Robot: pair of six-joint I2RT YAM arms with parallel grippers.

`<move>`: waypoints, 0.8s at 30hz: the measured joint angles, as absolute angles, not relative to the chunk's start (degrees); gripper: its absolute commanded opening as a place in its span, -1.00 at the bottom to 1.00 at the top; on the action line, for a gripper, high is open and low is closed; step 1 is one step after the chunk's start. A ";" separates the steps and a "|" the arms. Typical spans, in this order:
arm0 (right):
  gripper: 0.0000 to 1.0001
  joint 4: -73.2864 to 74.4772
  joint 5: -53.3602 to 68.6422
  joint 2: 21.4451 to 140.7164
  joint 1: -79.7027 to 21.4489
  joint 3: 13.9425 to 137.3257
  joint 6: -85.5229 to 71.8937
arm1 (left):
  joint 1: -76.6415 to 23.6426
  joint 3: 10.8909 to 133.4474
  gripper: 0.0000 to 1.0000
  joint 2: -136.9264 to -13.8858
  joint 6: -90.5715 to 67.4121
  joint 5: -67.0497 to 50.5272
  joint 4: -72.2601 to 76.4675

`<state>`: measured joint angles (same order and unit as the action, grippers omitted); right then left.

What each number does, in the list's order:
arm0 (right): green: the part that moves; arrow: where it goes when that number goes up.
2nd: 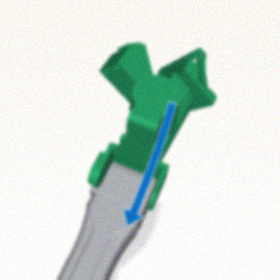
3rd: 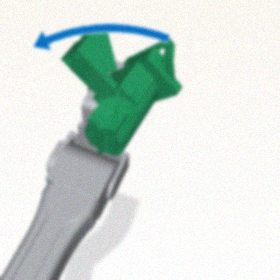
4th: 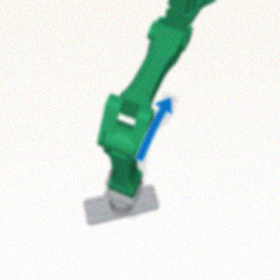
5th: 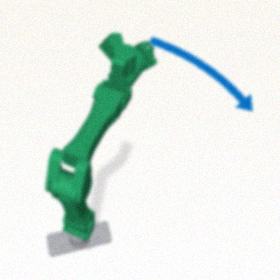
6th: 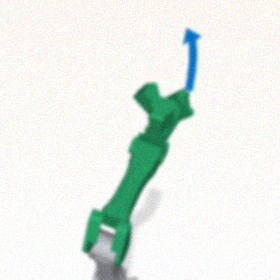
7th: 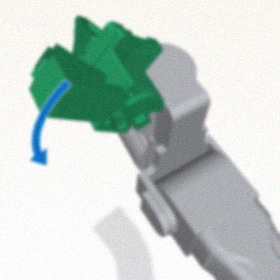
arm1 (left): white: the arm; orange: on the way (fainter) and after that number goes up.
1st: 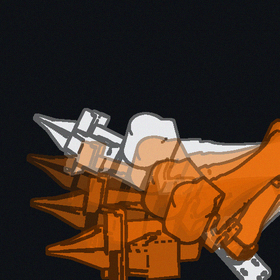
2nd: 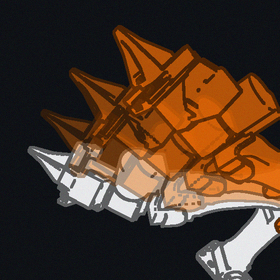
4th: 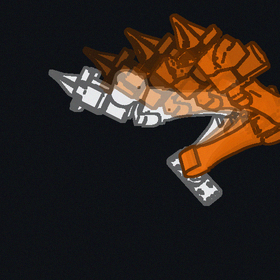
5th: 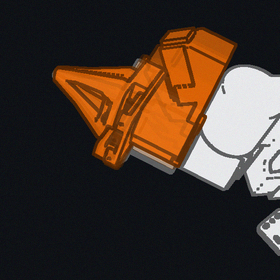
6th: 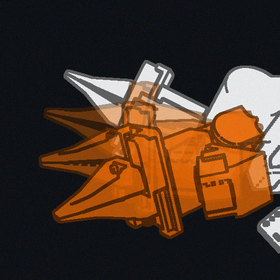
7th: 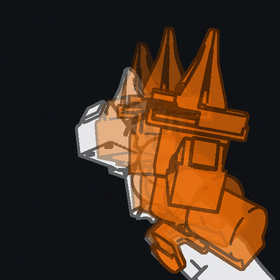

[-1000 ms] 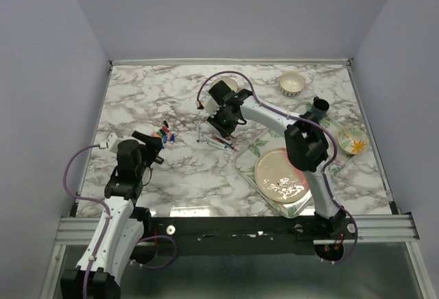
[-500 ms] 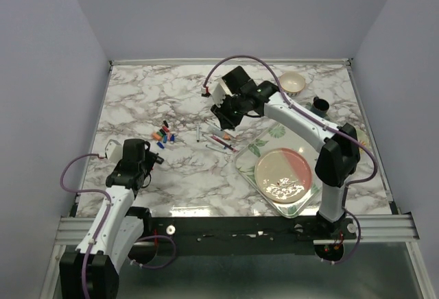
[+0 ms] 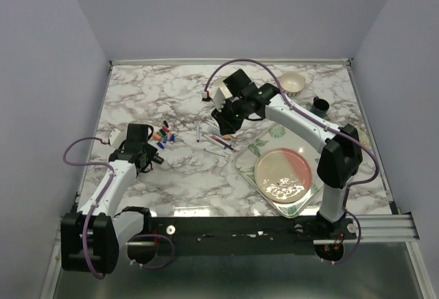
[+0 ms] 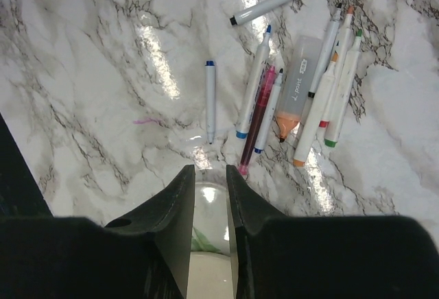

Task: Open the pen caps
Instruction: Grab a pen on the table with the left arm

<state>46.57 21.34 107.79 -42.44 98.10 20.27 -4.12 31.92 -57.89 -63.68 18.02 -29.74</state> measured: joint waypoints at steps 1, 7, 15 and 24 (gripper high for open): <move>-0.37 46.57 21.52 107.79 -42.44 98.10 20.34 | -4.12 32.64 0.08 -58.83 -63.59 18.02 -30.04; -0.38 46.57 21.87 107.79 -42.44 98.08 20.51 | -4.12 35.18 0.11 -62.92 -63.05 18.00 -30.63; -0.38 46.57 21.98 107.79 -42.44 98.06 20.58 | -4.12 36.14 0.16 -67.31 -62.46 17.80 -31.55; -0.38 46.57 22.41 107.79 -42.44 98.06 20.60 | -4.14 36.25 0.17 -70.13 -62.33 17.32 -31.44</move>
<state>46.57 22.41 107.79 -42.44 98.06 20.60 -4.14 36.25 -70.13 -62.33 17.32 -31.44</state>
